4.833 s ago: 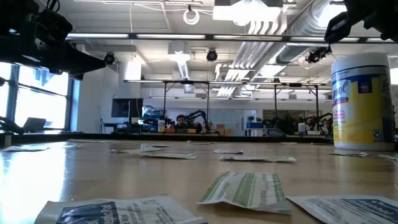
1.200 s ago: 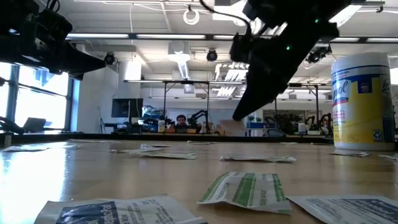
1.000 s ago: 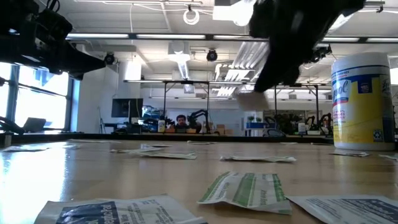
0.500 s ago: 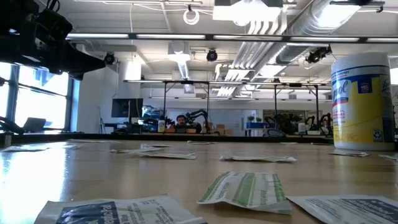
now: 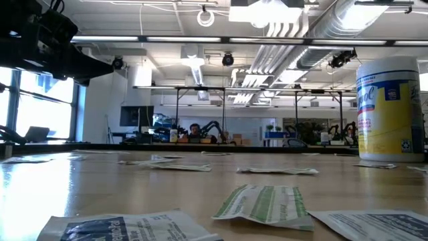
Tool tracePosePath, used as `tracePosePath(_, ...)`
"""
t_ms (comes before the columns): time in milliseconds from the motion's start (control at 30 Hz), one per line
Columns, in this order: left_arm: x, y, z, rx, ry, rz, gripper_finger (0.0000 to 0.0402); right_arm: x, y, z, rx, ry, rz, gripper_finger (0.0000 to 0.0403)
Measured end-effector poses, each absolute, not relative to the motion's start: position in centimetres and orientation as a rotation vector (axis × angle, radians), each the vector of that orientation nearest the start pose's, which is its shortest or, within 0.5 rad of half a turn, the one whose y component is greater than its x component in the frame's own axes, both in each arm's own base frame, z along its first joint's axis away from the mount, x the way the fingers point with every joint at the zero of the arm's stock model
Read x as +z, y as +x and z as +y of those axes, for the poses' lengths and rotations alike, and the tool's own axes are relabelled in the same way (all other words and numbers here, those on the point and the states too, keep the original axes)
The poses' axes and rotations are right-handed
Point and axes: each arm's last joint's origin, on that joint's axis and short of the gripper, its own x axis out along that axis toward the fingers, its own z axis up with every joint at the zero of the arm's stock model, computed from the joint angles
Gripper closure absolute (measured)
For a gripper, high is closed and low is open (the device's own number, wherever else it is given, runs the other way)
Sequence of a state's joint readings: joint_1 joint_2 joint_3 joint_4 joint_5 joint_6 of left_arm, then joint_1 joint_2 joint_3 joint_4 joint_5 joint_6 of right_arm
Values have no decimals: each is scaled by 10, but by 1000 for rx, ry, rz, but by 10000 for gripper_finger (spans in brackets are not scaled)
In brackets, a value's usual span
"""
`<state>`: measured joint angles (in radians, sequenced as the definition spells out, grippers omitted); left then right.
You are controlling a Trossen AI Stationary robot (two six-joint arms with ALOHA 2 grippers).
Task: Pick & Place First Aid Supplies
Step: Put the blue alcohol pad into the black bin
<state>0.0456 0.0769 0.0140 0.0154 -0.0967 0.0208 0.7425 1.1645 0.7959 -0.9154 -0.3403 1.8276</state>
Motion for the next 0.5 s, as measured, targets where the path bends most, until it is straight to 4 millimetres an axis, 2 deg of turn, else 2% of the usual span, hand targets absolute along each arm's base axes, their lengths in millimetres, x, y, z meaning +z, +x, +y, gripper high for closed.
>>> tracePosePath(233,164,101,7,142,22,49,390,192,138,142,-600,1073,1753,394)
tracePosePath(500,164,101,7,142,22,49,390,190,139,143,-559,1048,1779,352)
